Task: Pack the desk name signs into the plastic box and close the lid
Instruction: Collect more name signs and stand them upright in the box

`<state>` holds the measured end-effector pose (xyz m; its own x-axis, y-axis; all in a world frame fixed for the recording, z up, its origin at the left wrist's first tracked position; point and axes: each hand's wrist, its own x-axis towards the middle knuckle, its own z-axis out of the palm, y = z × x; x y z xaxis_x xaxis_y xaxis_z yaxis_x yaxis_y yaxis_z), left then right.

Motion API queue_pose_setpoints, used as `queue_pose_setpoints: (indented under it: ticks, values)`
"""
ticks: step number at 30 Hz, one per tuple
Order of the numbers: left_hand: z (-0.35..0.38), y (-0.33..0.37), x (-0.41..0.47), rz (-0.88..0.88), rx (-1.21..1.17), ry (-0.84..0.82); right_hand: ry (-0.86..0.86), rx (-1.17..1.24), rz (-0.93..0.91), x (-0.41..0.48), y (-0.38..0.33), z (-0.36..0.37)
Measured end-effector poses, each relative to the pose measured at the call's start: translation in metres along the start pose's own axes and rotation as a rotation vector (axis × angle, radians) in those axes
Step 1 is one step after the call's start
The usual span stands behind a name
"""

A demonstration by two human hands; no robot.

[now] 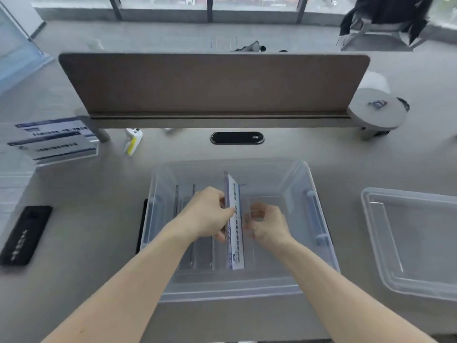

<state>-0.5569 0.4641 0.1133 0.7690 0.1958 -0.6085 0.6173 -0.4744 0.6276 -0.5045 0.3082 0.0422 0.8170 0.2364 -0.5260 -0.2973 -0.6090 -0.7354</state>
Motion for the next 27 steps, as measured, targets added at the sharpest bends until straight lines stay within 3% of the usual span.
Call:
queue_pose_setpoints:
  ticks: [5, 16, 27]
  values:
    - [0.018, -0.02, 0.028, -0.04, 0.038, 0.024, -0.047, -0.017, 0.054, 0.025, 0.012, 0.018]
    - [0.049, -0.031, 0.06, -0.078, 0.371, 0.181, -0.088, -0.056, 0.127, 0.044, 0.023, 0.041]
    - [0.052, -0.033, 0.059, -0.021, 0.422, 0.281, -0.082, -0.074, 0.097, 0.046, 0.035, 0.059]
